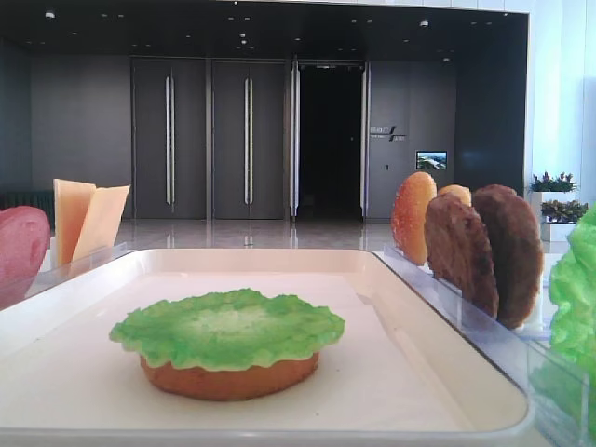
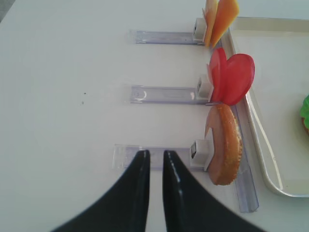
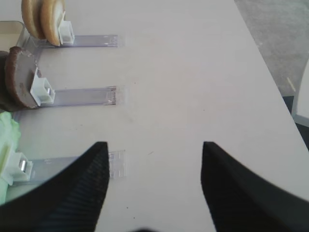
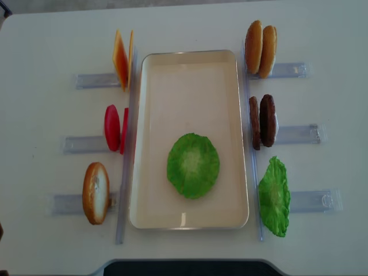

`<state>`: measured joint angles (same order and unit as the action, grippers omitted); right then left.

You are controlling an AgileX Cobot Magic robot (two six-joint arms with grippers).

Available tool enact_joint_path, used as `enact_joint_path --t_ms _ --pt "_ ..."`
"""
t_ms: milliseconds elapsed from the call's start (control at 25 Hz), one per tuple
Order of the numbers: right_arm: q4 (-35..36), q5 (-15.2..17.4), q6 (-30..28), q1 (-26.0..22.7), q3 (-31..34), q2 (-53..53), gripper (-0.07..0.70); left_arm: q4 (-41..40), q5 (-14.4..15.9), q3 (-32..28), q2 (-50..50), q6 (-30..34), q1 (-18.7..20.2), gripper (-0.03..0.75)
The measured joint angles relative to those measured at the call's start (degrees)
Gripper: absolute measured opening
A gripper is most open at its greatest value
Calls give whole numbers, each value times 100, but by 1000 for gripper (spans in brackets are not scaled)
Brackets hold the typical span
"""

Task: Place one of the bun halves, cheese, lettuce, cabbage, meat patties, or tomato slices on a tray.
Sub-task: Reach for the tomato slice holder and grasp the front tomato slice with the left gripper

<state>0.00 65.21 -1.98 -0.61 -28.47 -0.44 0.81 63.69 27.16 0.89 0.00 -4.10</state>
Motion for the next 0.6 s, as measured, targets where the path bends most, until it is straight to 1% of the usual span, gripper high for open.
enact_joint_path --t_ms 520,600 --pt "0 0 0 0 0 0 430 0 0 0 0 0 0 76" --pt "0 0 0 0 0 0 430 0 0 0 0 0 0 90"
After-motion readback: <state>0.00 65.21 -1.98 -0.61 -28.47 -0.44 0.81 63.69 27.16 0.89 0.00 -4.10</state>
